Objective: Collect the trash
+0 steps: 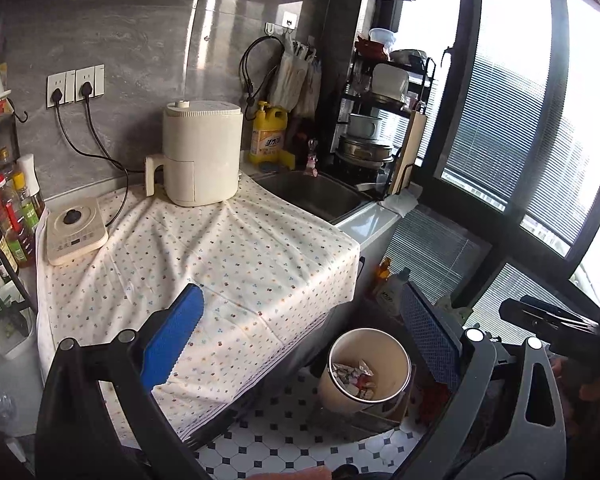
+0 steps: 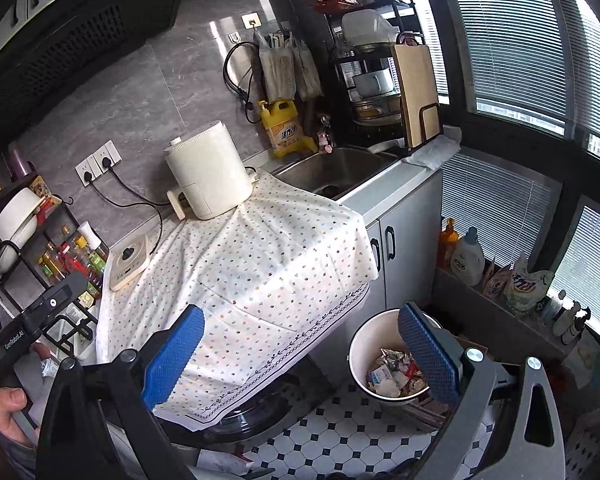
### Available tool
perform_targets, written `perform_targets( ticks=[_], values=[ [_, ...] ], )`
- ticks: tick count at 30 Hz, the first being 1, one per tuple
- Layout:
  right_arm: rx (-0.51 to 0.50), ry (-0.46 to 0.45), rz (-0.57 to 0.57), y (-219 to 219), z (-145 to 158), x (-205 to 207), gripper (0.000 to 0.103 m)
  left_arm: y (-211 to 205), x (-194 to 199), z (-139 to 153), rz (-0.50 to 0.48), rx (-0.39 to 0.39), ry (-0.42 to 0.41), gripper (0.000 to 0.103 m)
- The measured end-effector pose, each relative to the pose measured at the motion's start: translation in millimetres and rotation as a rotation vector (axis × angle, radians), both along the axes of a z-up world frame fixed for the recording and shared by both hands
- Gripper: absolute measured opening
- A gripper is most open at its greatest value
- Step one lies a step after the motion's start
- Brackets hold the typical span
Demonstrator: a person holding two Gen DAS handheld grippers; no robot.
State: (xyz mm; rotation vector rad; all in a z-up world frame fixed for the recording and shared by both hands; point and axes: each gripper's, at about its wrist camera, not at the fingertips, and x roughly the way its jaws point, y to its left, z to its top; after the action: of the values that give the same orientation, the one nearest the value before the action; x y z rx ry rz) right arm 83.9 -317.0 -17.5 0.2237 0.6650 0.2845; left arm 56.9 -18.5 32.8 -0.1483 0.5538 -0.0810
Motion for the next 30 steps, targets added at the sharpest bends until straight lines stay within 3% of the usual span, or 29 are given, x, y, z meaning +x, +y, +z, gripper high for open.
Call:
perform_targets(
  ticks=[8,30],
  values=[
    [-0.041,-0.021,-0.051,7,-1,-19,0.095,4,-23,2,0.021,0.029,-0.021,0.097],
    [-0.022,-0.031,0.041,21,-16,-34,0.095,6,-42,-10,0.054,0.039,-0.008,0.097]
  ],
)
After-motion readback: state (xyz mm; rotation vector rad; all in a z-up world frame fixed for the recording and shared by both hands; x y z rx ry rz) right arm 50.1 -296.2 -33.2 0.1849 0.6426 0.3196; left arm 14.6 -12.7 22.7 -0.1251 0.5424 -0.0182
